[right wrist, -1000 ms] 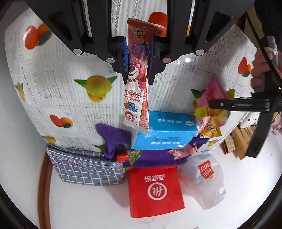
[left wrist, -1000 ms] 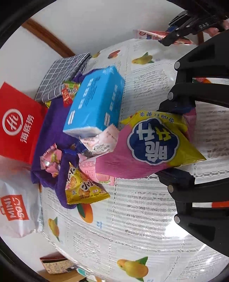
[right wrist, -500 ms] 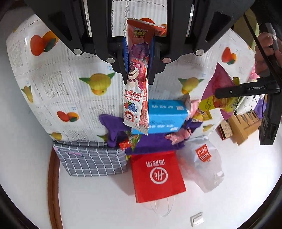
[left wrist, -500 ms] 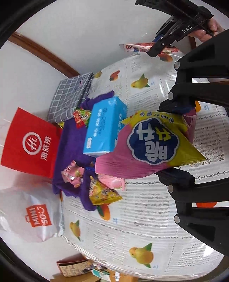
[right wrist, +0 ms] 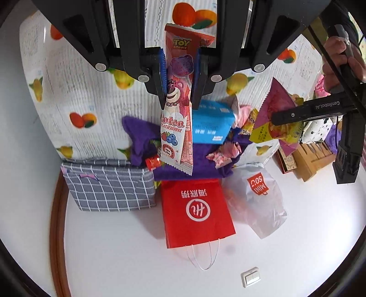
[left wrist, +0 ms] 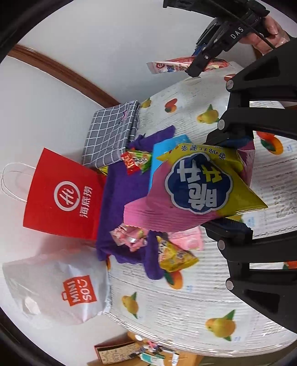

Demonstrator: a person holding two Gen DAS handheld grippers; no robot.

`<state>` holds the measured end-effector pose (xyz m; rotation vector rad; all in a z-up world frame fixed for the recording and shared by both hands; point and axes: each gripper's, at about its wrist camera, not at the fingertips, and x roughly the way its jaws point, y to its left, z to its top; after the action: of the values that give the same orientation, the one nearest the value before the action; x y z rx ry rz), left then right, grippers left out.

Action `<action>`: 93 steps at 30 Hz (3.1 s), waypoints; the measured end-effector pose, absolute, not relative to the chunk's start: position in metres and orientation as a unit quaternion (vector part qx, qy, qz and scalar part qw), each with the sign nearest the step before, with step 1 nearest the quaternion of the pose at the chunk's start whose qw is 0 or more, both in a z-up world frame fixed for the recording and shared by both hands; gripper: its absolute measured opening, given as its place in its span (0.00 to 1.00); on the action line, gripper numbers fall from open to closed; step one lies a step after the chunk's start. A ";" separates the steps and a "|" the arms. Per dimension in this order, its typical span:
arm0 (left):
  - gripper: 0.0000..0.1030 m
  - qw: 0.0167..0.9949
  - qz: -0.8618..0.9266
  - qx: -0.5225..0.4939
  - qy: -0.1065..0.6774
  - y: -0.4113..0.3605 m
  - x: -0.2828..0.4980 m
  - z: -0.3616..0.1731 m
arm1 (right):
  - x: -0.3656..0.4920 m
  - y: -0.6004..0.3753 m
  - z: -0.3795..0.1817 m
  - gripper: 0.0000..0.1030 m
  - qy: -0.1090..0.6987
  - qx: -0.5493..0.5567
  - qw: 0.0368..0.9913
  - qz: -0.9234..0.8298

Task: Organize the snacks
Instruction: 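Carry the candy stick and pink-yellow chip bag over the purple towel, then lower both items onto the purple towel and open both grippers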

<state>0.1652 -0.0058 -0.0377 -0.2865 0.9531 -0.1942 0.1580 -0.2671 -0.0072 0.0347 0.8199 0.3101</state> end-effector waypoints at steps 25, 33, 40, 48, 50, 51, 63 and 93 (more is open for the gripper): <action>0.46 0.880 -0.071 -0.133 0.450 0.032 0.263 -0.030 | 0.276 -0.243 0.001 0.18 0.411 0.035 0.897 0.158; 0.46 0.883 -0.057 -0.134 0.447 0.044 0.295 -0.027 | 0.327 -0.234 -0.006 0.19 0.419 0.044 0.892 0.162; 0.46 0.881 -0.051 -0.140 0.450 0.051 0.323 -0.029 | 0.371 -0.219 -0.009 0.19 0.426 0.059 0.885 0.177; 0.46 0.875 -0.040 -0.153 0.457 0.055 0.355 -0.042 | 0.412 -0.198 -0.016 0.19 0.432 0.050 0.877 0.204; 0.46 0.874 -0.034 -0.158 0.458 0.056 0.363 -0.045 | 0.422 -0.193 -0.023 0.19 0.437 0.042 0.873 0.213; 0.46 0.874 -0.031 -0.160 0.458 0.058 0.366 -0.047 | 0.424 -0.193 -0.025 0.19 0.439 0.041 0.872 0.212; 0.46 0.859 -0.022 -0.182 0.479 0.075 0.382 -0.085 | 0.458 -0.194 -0.092 0.19 0.517 0.050 0.827 0.214; 0.46 0.829 -0.046 -0.190 0.524 0.058 0.395 -0.132 | 0.478 -0.169 -0.161 0.25 0.584 -0.009 0.793 0.173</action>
<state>0.3949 0.0576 -0.1316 -0.4036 1.1118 -0.0971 0.4784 -0.1695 -0.1611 -0.0194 1.2566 0.3731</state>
